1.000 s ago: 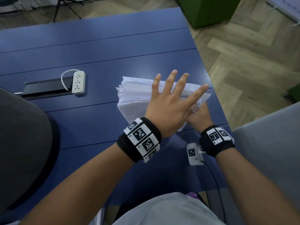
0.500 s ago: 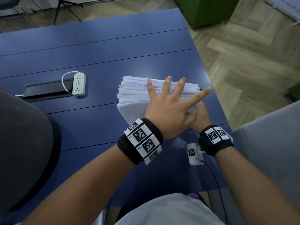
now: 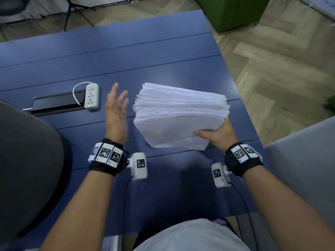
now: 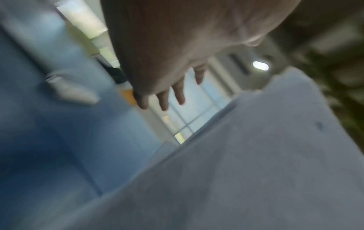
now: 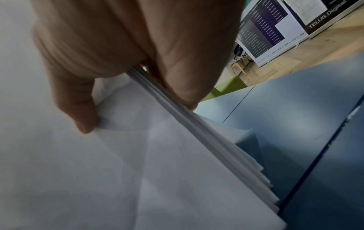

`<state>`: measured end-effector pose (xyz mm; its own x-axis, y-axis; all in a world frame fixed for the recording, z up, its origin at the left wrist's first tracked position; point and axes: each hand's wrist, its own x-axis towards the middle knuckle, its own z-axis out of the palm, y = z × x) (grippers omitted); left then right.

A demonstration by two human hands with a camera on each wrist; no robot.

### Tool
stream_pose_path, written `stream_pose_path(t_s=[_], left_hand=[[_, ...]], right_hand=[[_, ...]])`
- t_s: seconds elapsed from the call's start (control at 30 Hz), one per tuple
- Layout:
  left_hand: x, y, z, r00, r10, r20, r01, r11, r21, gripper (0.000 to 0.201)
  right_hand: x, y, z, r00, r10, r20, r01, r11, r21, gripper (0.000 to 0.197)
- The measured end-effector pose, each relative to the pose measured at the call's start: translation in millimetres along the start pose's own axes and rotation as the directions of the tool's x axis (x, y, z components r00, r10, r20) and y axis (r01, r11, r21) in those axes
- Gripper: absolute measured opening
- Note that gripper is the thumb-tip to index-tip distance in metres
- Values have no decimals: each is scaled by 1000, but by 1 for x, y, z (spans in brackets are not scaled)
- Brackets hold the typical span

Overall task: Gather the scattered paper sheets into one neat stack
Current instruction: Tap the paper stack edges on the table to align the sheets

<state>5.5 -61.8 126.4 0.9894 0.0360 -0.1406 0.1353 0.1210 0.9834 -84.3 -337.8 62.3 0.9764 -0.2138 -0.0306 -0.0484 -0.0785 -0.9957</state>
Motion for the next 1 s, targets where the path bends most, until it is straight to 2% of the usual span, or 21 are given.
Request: stream_pose_path(t_s=[0.07, 0.13, 0.27, 0.33, 0.43, 0.47, 0.53, 0.63, 0.77, 0.8, 0.87, 0.93, 1.0], left_hand=[[-11, -11, 10, 986, -97, 138, 101, 995, -23, 77], [-22, -21, 25, 972, -137, 192, 151, 987, -59, 63], [-24, -27, 29, 986, -85, 146, 112, 975, -191, 73], [-25, -34, 21, 986, -60, 153, 84, 985, -152, 75], [-26, -47, 4, 985, -31, 170, 37, 999, -33, 68], [-24, -53, -3, 983, -25, 182, 24, 1000, 6, 72], [-20, -61, -15, 976, -100, 194, 88, 994, 70, 73], [-17, -65, -19, 961, -206, 183, 189, 976, 106, 61], [-12, -57, -9, 966, -177, 186, 175, 984, 26, 62], [-12, -52, -4, 971, -160, 175, 161, 987, 8, 56], [-11, -44, 3, 977, -124, 174, 117, 992, 51, 27], [-10, -38, 6, 979, -121, 163, 112, 992, 65, 57], [-6, -32, 10, 980, -133, 148, 131, 991, 23, 59]], right_hand=[[1, 5, 2, 1000, 8, 4, -8, 1000, 4, 54], [1, 13, 3, 999, 32, 14, -32, 999, 4, 51], [0, 27, 1, 997, 78, 10, -78, 996, -33, 45], [1, 31, 0, 995, 96, -7, -96, 995, -19, 45], [4, 32, 2, 990, 137, -23, -137, 990, 14, 44], [4, 30, 2, 989, 145, -21, -144, 989, 13, 40], [5, 29, 2, 990, 141, -18, -141, 990, 12, 39], [4, 24, 0, 995, 101, -15, -102, 995, -18, 41], [5, 12, -7, 999, 48, 0, -48, 999, -4, 46], [6, 10, -9, 999, 35, 3, -35, 999, 4, 46], [8, 10, -11, 1000, 27, 13, -27, 1000, 6, 47], [7, 12, -11, 998, 48, 32, -48, 999, -6, 45], [5, 15, -8, 997, 59, 41, -58, 998, -33, 46]])
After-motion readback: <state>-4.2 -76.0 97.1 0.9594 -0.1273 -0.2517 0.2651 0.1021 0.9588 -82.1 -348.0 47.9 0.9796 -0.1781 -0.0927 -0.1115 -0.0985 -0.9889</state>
